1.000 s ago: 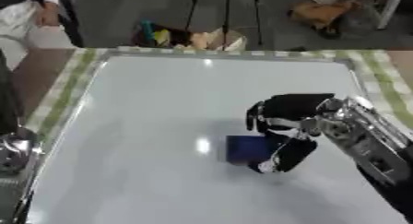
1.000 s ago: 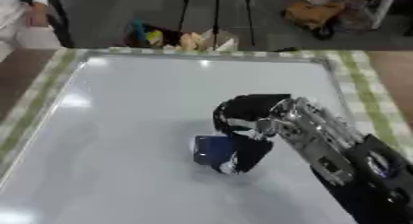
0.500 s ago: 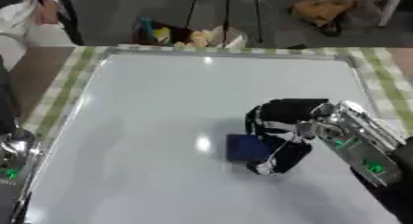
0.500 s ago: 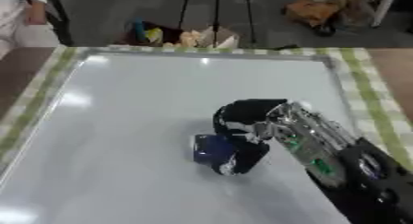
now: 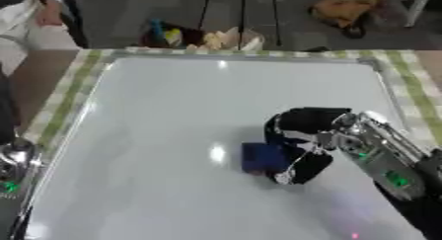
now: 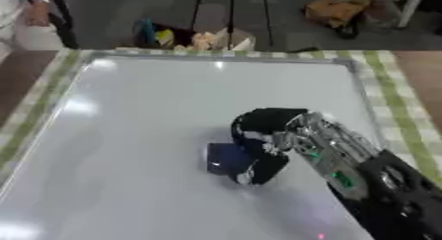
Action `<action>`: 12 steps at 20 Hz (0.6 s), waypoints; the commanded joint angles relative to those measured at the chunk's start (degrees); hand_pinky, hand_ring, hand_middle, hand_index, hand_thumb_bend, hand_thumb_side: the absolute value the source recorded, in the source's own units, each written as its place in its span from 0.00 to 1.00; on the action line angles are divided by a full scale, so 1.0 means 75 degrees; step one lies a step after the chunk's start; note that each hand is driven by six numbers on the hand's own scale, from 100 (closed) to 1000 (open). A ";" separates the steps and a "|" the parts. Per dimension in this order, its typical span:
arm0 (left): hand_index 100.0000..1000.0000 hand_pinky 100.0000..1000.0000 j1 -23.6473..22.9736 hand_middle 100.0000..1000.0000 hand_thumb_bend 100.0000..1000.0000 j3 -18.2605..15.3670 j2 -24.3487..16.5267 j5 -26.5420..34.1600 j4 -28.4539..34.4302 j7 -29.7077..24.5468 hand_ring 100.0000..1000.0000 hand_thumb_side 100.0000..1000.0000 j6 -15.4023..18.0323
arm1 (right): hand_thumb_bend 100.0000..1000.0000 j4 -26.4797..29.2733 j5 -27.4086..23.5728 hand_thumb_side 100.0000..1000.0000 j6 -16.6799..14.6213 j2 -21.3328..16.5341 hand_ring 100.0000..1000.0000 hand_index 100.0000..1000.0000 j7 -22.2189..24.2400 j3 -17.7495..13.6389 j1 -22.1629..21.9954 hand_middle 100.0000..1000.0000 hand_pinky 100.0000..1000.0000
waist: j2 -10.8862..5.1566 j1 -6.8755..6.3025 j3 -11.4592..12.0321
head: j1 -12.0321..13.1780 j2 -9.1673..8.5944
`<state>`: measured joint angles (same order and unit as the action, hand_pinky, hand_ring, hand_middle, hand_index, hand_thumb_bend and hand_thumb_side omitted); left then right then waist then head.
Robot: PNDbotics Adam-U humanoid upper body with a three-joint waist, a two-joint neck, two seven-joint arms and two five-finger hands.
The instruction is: Wipe the whiteboard clean with a brush.
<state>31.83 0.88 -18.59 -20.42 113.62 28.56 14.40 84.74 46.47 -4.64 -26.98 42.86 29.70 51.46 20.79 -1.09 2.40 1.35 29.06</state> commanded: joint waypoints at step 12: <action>0.75 0.66 0.0113 0.72 0.14 -0.0016 -0.0067 0.0052 0.0130 -0.0052 0.80 0.99 0.0014 | 0.11 0.0038 0.0096 0.35 0.0060 -0.0138 0.64 0.02 -0.0132 -0.0019 0.0051 0.61 0.67 | -0.0109 0.0001 0.0029 | -0.0027 -0.0074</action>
<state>31.84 0.88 -18.59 -20.41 113.62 28.36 14.51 84.75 46.84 -4.33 -26.99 42.10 29.71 51.37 20.98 -1.03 2.52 1.17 29.06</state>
